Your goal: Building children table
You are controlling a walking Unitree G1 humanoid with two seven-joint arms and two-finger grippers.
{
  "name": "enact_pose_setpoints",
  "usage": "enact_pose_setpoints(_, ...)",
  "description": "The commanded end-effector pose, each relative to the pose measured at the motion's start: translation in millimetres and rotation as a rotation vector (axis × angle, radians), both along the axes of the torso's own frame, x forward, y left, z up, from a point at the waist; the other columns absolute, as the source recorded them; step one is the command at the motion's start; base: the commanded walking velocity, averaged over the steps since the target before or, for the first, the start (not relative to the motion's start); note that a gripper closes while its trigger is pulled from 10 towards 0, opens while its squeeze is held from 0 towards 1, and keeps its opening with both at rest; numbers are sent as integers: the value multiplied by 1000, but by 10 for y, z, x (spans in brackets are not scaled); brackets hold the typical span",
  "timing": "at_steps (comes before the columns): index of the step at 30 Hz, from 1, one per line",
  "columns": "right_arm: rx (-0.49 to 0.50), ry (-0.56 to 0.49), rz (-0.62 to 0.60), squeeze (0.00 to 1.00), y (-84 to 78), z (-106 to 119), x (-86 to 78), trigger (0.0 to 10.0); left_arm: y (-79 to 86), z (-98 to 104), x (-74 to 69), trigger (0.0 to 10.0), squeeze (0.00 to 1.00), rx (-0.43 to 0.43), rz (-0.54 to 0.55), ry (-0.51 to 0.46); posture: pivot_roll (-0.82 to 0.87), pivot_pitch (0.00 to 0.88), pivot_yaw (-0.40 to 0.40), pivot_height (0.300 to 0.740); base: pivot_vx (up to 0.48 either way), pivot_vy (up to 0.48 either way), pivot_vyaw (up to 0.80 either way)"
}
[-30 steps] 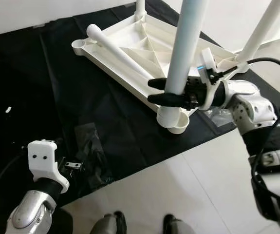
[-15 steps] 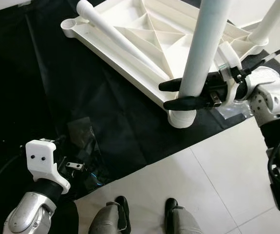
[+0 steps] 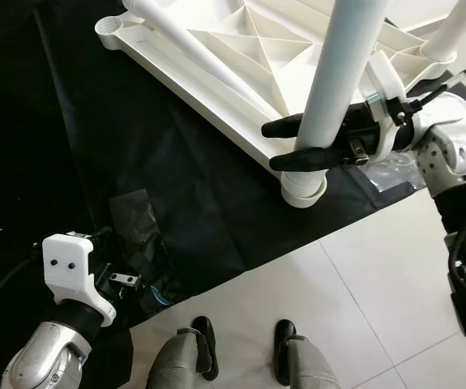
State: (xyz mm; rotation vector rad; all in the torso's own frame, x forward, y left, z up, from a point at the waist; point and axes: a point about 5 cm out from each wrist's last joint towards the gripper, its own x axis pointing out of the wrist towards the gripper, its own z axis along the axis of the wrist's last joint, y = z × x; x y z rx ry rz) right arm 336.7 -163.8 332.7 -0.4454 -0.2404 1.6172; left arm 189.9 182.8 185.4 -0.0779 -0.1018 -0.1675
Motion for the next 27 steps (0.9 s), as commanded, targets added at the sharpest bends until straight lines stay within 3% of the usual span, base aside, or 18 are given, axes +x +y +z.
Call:
enact_pose_setpoints(1,-53,64,-18,0,-32,-174,28,10000,36,-17,-47,10000,0,22,7,23,52,481,76,740,0,0,0)
enact_pose_setpoints(13,-75,80,-6,0,-77,-188,-10,10000,27,-4,-46,10000,0,26,4,28,54,485,78,740,0,0,0)
enact_pose_setpoints(27,-75,129,90,0,26,-336,-135,10000,27,-9,-39,10000,0,28,4,31,57,475,80,740,0,0,0)
